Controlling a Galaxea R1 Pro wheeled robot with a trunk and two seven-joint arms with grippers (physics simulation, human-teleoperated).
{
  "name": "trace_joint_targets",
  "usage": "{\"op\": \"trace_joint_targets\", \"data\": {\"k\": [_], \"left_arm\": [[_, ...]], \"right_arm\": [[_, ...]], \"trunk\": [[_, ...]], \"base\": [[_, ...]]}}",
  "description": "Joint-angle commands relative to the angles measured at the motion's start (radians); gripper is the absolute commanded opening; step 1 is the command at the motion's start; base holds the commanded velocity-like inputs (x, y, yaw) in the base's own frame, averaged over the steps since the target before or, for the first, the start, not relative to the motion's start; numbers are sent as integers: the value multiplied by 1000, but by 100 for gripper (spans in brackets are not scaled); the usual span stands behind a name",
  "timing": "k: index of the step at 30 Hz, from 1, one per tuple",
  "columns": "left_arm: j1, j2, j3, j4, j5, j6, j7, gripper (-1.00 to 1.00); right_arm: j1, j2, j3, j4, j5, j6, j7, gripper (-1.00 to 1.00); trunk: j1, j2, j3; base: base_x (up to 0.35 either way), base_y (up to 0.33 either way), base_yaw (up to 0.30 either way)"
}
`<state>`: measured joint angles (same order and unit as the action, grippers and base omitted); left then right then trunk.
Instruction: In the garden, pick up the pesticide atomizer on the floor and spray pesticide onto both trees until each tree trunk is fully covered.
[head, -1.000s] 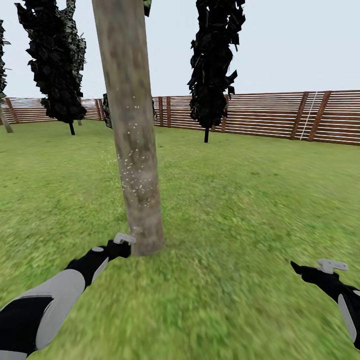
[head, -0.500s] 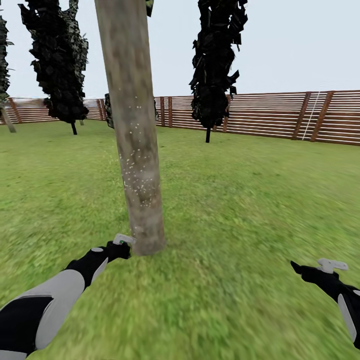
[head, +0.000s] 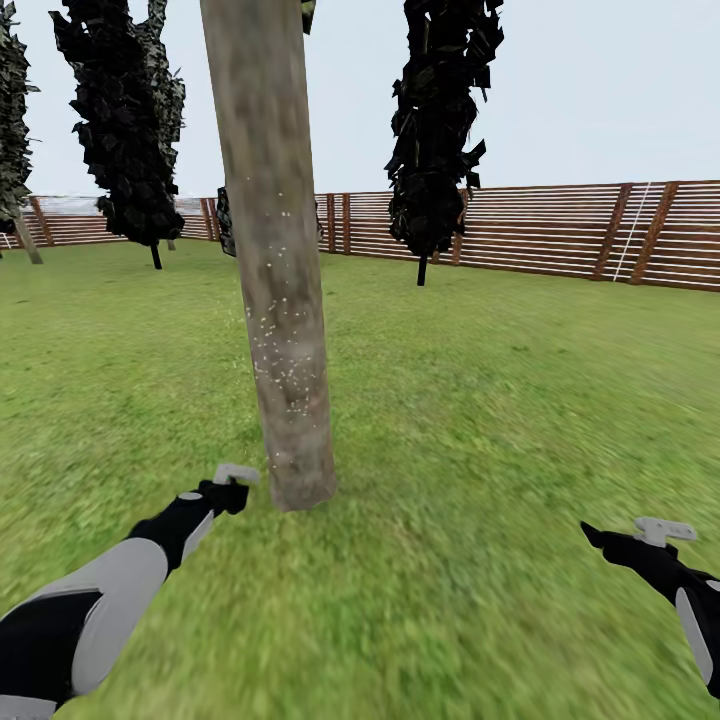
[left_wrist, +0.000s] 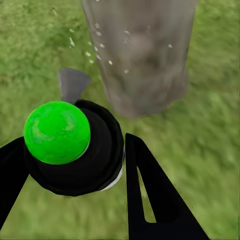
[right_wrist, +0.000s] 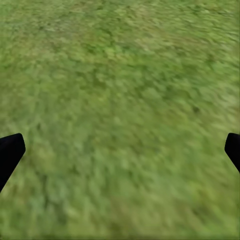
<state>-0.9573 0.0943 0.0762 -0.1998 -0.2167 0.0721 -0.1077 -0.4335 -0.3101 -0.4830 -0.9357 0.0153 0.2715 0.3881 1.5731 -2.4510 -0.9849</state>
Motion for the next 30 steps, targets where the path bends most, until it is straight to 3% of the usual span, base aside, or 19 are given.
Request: {"op": "trace_joint_targets", "data": {"k": [1,2,6,13,18,22,26,30], "left_arm": [[0,0,22,-7,2,0,3,-100],[0,-1,47,-12,3,0,4,-100],[0,-1,65,-15,3,0,3,-100],[0,-18,59,-15,1,-2,-13,-100],[0,-41,59,-15,-1,-2,-105,-100],[0,-45,58,-15,-1,-2,-114,-100],[0,-63,57,-15,-3,-2,-115,-100],[0,-65,57,-15,-3,-1,-115,-100]], "right_arm": [[0,0,0,0,0,0,0,100],[0,0,0,0,0,0,0,100],[-1,0,0,0,0,0,0,100],[-1,0,1,0,0,0,0,100],[-1,0,1,0,0,0,0,100],[-1,0,1,0,1,0,0,100],[0,0,1,1,0,0,0,100],[-1,0,1,0,0,0,0,100]], "trunk": [[0,0,0],[0,0,0],[0,0,0],[0,0,0],[0,0,0],[0,0,0],[0,0,0],[0,0,0]], "base": [[0,0,0],[0,0,0],[0,0,0],[0,0,0],[0,0,142],[0,0,269],[0,-15,58],[0,-230,53]]}}
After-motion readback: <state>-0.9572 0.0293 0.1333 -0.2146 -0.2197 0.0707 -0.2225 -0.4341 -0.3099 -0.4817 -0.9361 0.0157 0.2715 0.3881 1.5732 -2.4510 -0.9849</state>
